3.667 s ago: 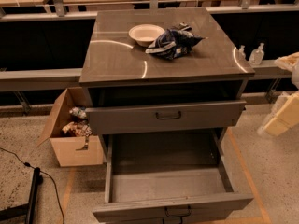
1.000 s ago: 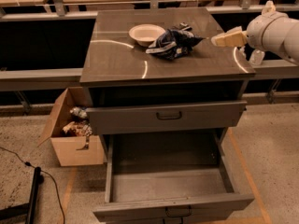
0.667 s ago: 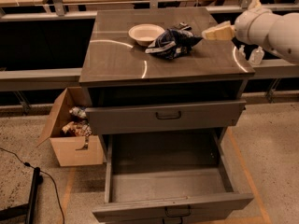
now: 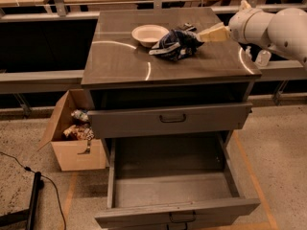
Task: Place blue chip bag into middle drawer
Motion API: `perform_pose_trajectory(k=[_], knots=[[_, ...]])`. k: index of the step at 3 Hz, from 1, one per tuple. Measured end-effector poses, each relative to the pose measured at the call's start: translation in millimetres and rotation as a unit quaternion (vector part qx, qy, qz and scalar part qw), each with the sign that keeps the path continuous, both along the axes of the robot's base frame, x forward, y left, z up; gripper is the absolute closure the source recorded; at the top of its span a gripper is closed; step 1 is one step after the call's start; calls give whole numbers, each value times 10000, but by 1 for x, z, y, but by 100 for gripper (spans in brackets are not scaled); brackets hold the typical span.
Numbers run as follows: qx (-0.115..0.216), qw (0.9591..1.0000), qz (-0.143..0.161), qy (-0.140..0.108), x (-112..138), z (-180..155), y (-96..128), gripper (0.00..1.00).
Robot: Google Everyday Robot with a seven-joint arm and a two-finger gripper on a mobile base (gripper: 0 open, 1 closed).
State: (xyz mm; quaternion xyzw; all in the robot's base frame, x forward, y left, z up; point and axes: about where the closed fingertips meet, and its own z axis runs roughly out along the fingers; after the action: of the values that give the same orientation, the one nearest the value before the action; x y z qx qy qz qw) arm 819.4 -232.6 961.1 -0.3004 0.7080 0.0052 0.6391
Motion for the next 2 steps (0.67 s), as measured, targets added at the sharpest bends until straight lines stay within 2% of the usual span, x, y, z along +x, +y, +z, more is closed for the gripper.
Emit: perform_pose_trajectory(k=[1, 2], knots=[[37, 9993, 310, 216, -6, -13, 18, 0], [12, 9986, 467, 253, 6, -25, 30, 0]])
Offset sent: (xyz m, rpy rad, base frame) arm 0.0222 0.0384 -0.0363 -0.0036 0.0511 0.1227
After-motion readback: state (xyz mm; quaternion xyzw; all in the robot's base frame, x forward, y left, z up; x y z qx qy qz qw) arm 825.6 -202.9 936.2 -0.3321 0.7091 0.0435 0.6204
